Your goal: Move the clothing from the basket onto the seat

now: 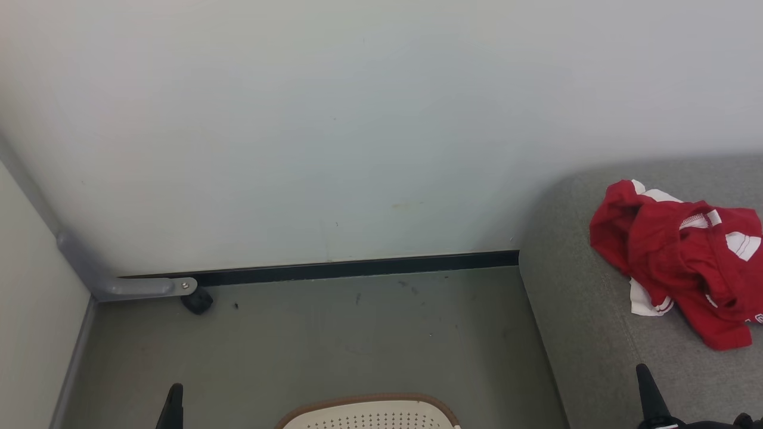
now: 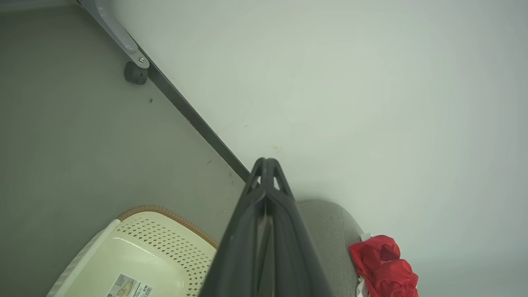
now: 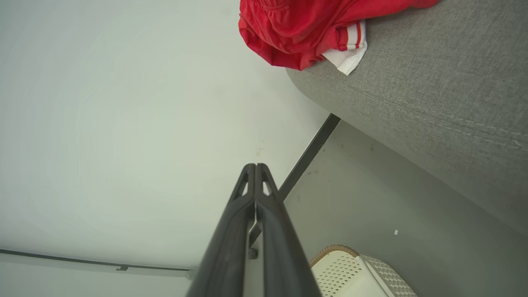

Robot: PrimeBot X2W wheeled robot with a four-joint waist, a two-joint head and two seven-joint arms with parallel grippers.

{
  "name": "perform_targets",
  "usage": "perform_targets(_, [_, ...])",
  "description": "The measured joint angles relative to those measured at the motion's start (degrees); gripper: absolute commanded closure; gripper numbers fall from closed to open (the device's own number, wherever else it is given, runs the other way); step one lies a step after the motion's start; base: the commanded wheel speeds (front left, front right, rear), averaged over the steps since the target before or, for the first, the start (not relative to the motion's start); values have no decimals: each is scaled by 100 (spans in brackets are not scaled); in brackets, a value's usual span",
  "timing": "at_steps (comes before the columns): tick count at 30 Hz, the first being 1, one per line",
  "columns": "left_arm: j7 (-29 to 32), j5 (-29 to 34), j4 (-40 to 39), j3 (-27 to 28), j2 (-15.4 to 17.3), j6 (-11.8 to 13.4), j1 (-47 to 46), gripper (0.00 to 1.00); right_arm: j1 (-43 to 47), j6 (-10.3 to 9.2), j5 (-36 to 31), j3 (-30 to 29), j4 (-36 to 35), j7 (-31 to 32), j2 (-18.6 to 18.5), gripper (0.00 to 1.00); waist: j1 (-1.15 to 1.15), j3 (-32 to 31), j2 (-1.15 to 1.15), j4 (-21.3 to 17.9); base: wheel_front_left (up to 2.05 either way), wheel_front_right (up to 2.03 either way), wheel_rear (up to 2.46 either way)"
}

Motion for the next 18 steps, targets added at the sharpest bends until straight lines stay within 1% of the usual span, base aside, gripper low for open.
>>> perform_targets(4, [69,-229,21,67,-20,-75,-81,100,-84,59,289,-108,19,97,31,100,0,4,0,2,0,0,0])
perform_targets(5, [104,-405,41,103,-30,-79,-81,100,-90,96,416,-164,24,143,49,100,0,6,0,3,0,0,0])
perform_targets(11, [230,-813,75,179,-87,-174,-122,100,-92,192,842,-325,55,267,100,100,0,12,0,7,0,0,0])
perform_targets(17, [357,-1212,98,278,-152,-235,-208,100,-132,256,1285,-489,90,393,151,100,0,19,0,10,0,0,0])
perform_targets(18, [379,-1268,102,294,-155,-282,-209,100,-153,277,1366,-514,100,398,160,100,0,19,0,10,0,0,0])
